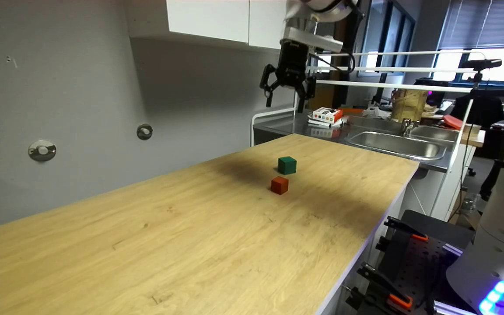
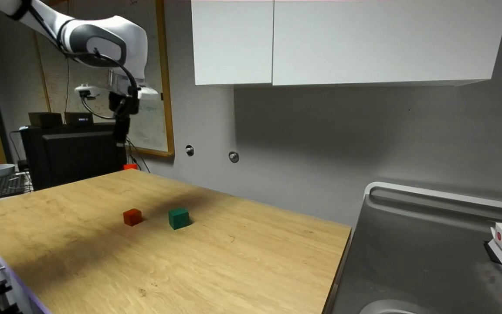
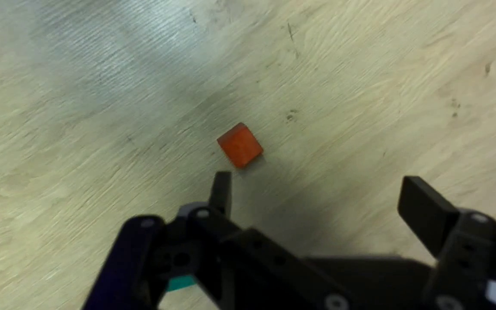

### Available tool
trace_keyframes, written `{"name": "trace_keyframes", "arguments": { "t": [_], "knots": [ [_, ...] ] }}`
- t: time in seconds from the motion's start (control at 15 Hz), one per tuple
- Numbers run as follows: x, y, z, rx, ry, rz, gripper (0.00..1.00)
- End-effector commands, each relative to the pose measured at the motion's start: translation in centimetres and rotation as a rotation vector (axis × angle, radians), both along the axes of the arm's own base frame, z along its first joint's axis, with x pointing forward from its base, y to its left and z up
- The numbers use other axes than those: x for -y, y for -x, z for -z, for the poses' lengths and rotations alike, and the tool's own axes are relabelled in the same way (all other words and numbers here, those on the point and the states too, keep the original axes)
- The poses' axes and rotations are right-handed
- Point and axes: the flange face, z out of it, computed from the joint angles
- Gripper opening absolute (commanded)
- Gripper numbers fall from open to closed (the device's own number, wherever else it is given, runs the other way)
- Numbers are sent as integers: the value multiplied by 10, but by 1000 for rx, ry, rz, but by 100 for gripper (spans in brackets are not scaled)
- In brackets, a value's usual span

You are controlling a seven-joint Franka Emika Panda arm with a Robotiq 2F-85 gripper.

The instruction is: Put the orange block on the green block

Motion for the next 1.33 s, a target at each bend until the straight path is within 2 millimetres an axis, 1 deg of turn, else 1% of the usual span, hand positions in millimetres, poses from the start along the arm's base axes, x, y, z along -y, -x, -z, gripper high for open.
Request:
{"name": "trace_keyframes", "arguments": {
  "t": [0.0,0.07,0.27,0.33,0.47,0.6,0.87,1.0,1.27],
  "knots": [
    [15,-29,58,-77,8,133,100],
    [20,-33,78,-106,10,164,100],
    [30,-39,122,-189,16,256,100],
    [34,-40,134,-216,17,286,100],
    [37,-43,151,-265,10,335,100],
    [34,-48,162,-303,0,372,100],
    [9,-68,168,-361,-52,432,100],
    [-1,-77,173,-364,-48,464,100],
    [-4,-85,198,-410,-29,533,100]
  ]
}}
